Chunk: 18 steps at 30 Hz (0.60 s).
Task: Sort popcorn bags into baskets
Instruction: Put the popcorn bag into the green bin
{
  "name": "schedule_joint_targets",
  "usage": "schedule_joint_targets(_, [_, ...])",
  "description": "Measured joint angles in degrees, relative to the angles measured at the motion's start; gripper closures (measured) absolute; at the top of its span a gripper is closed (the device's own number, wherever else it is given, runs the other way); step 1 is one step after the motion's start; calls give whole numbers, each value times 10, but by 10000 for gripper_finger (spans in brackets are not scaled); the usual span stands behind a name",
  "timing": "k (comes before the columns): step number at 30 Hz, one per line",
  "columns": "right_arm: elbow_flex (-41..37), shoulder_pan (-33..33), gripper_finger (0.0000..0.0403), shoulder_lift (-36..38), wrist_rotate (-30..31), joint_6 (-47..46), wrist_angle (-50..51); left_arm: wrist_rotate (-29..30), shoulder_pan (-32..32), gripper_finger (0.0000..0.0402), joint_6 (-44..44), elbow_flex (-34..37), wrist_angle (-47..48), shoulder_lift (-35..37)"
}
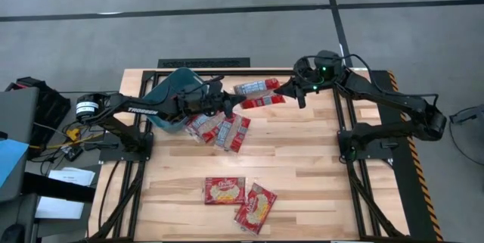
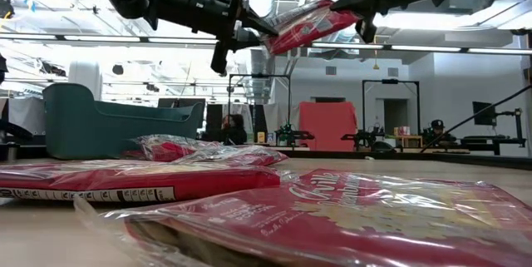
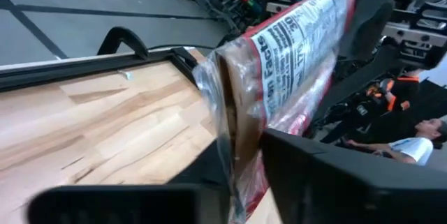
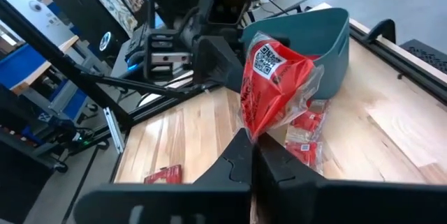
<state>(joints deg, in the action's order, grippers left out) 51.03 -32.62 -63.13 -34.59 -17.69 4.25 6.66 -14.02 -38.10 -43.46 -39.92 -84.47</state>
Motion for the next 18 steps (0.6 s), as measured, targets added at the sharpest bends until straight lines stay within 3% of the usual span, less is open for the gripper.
schedule_joint_targets(3, [0, 0, 387, 0, 3, 0, 0, 4, 0, 391, -2, 0, -3, 0])
schedule_joint_targets(8, [0, -2, 357, 0, 4, 1, -1, 29, 0, 396, -46, 0, 3, 0])
schedule_joint_targets(18, [0, -58, 241, 21, -3, 1, 0, 64, 1, 400, -141, 0, 12, 24])
